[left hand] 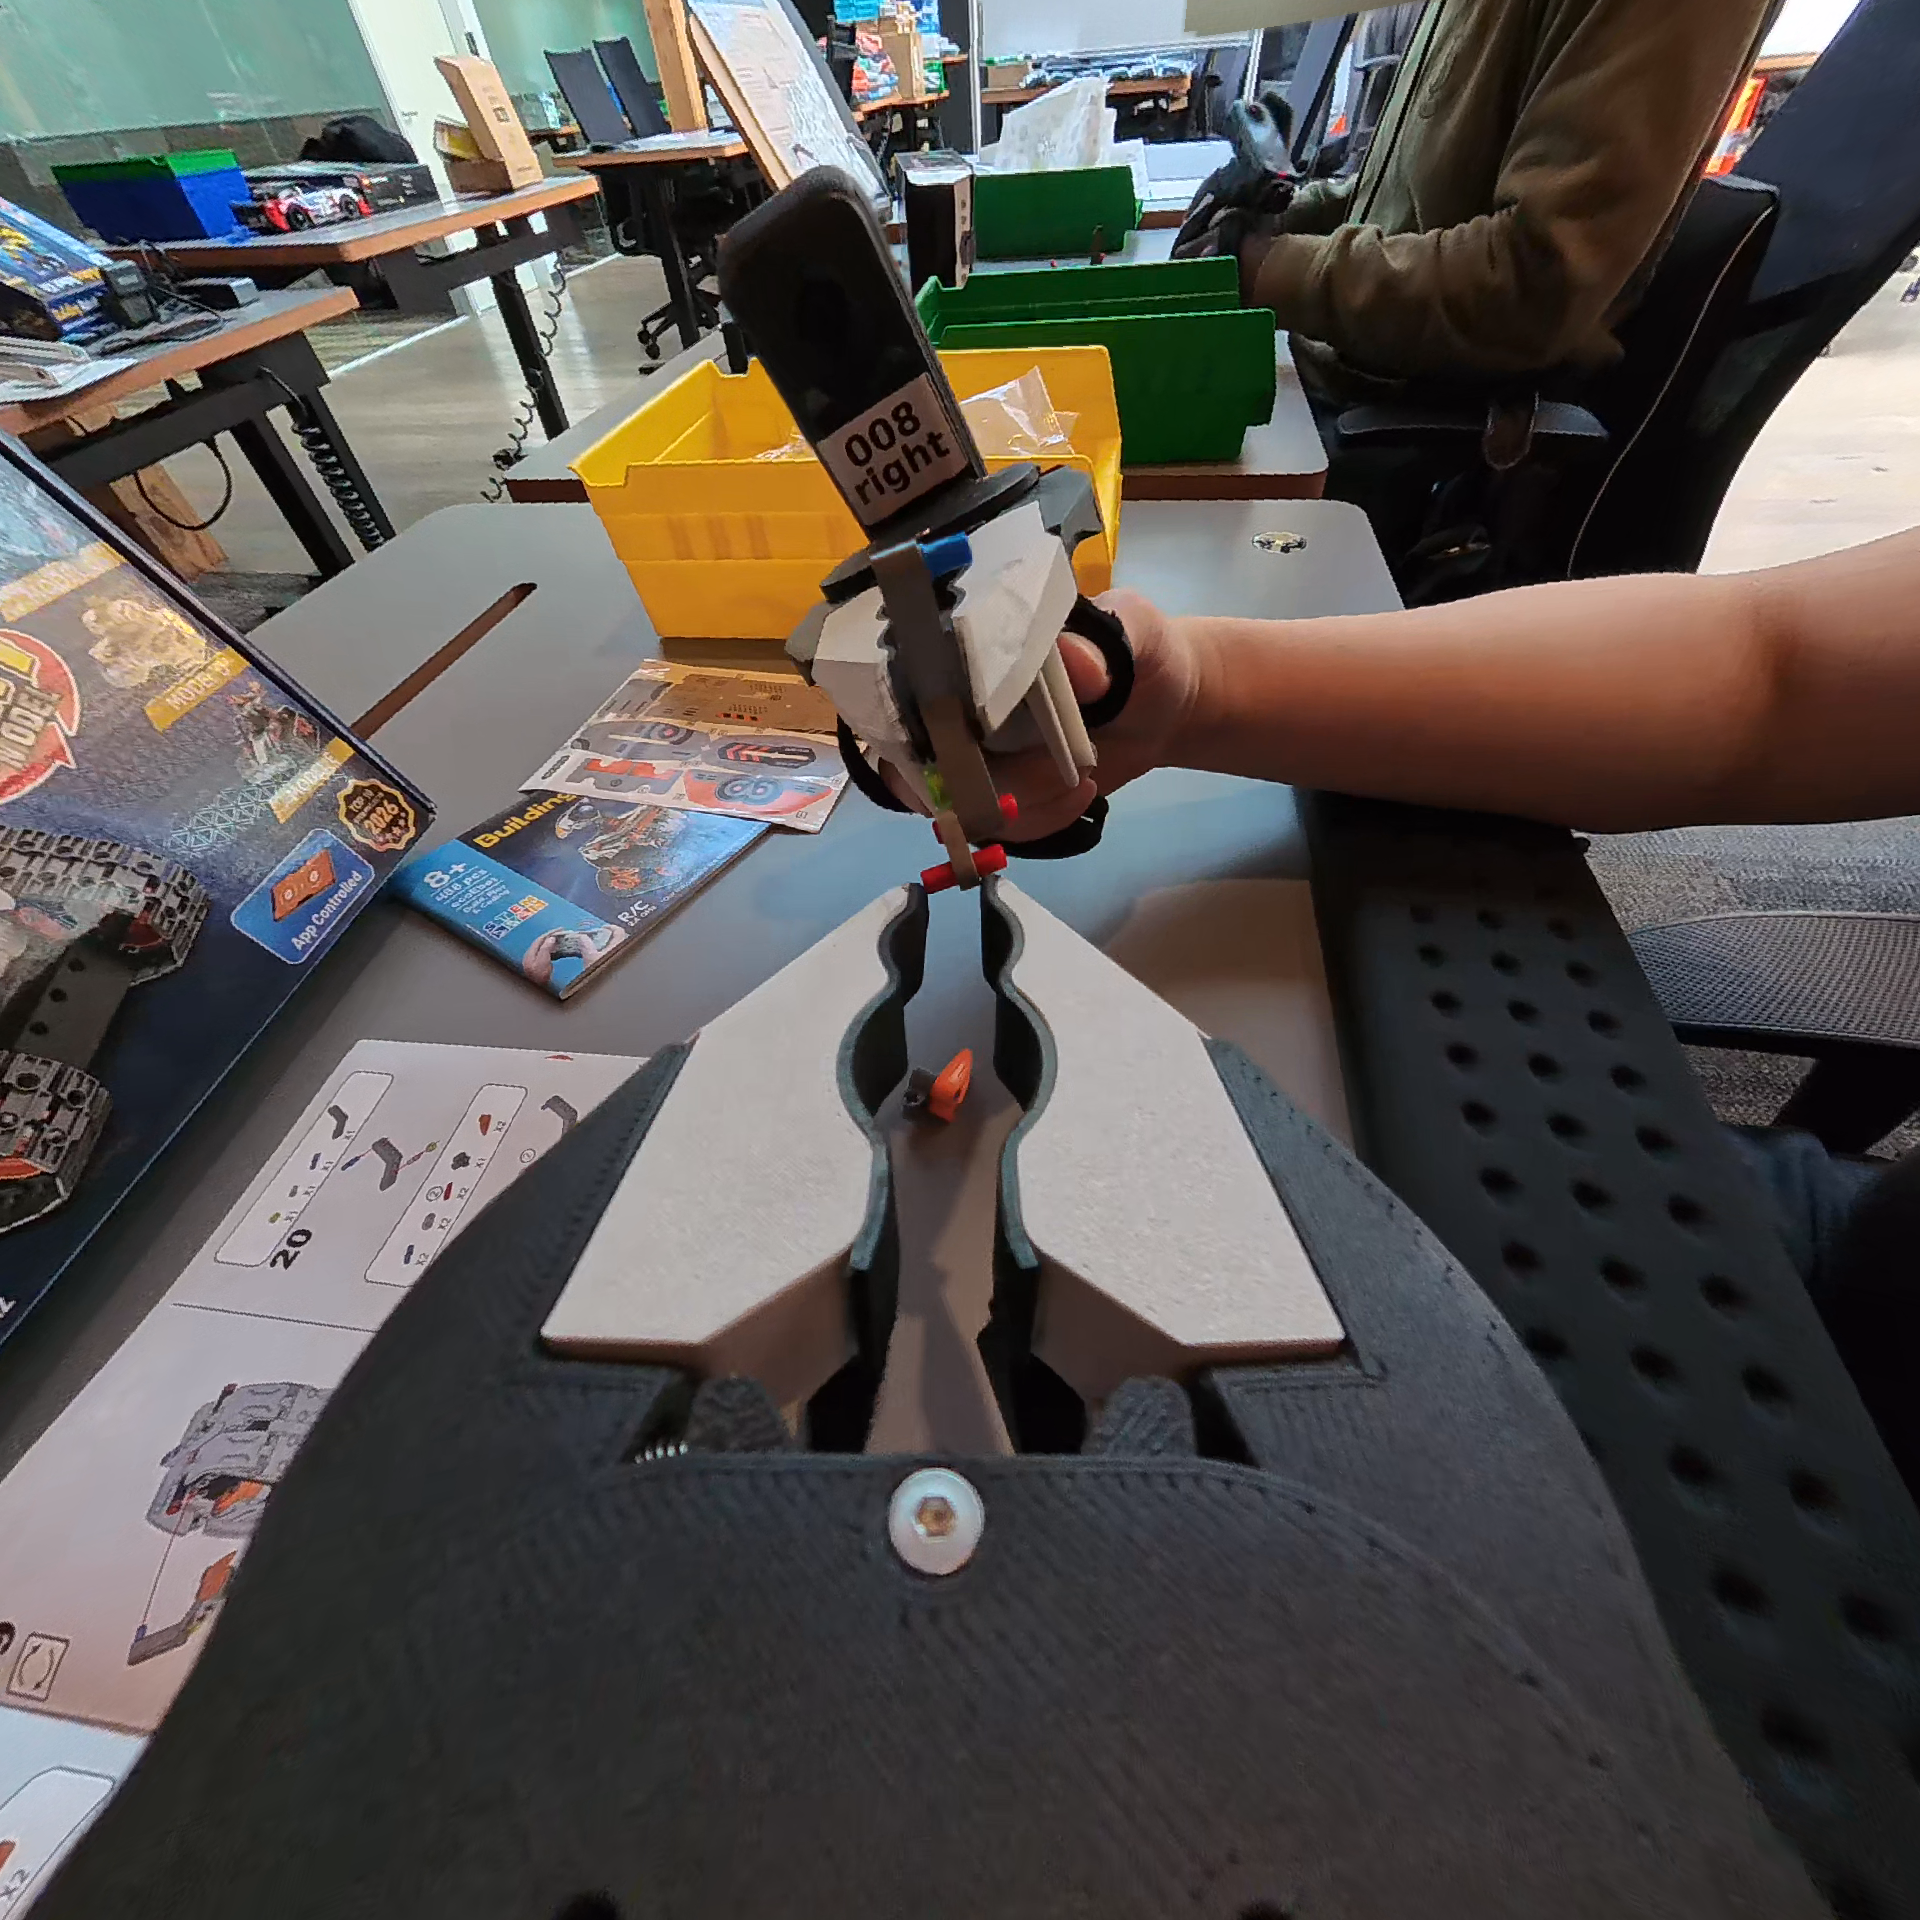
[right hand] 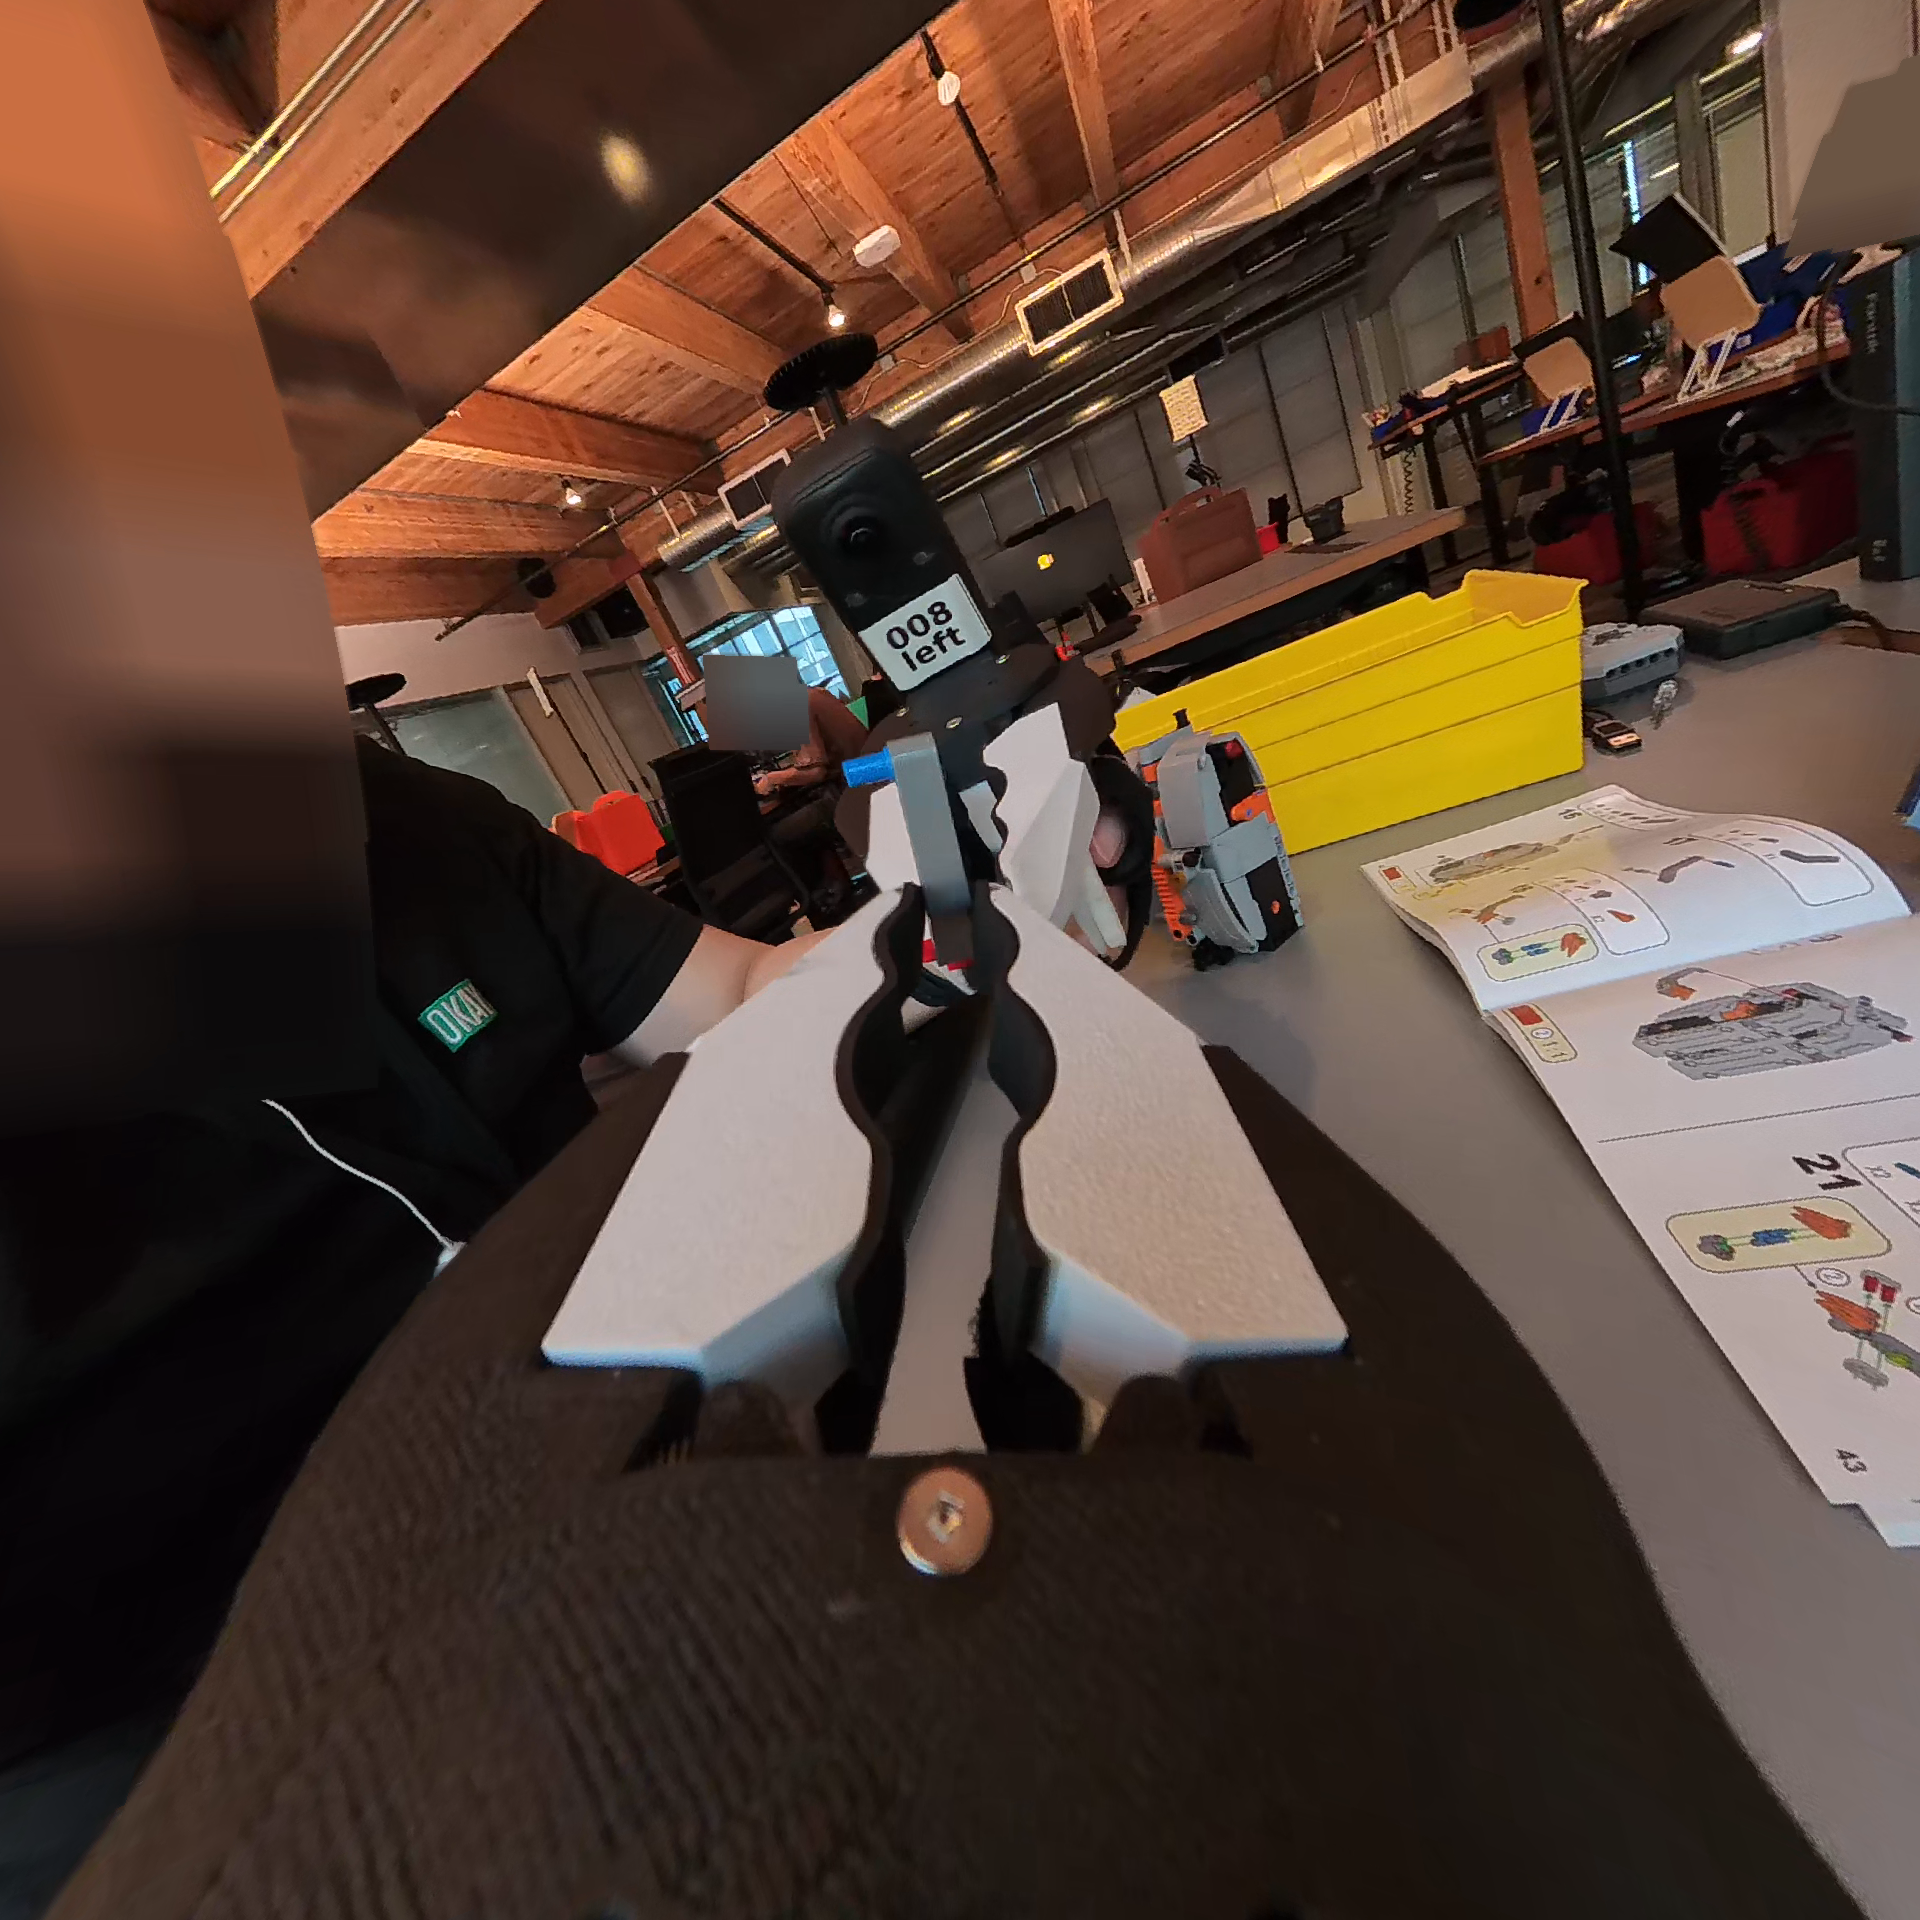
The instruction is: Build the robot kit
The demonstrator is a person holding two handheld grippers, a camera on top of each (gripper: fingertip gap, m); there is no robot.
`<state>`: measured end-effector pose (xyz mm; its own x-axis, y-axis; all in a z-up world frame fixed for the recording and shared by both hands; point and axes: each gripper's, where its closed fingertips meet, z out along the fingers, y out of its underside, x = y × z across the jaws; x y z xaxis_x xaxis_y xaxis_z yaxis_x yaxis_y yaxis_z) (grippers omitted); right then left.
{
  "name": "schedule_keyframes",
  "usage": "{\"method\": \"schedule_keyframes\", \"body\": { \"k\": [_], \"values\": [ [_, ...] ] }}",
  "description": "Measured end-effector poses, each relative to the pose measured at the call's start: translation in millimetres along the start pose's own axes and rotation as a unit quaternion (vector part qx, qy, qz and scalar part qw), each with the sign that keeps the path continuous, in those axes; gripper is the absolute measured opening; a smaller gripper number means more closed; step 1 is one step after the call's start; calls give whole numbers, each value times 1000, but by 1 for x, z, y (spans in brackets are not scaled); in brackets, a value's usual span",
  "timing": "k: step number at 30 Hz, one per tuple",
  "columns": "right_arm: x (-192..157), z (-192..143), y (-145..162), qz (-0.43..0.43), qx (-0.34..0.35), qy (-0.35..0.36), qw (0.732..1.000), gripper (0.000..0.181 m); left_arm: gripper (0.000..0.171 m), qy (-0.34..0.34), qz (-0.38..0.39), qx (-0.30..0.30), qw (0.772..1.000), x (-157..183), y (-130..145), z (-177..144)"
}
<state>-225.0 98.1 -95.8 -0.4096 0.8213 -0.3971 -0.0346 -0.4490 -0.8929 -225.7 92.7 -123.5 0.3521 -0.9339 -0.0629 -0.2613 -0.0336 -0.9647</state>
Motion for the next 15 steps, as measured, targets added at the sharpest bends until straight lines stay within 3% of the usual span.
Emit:
{"method": "schedule_keyframes", "body": {
  "k": [15],
  "values": [
    [2,-2,9,36,-20,-15,999,8,8,-3,36,-21,999,4,8,3]
  ]
}}
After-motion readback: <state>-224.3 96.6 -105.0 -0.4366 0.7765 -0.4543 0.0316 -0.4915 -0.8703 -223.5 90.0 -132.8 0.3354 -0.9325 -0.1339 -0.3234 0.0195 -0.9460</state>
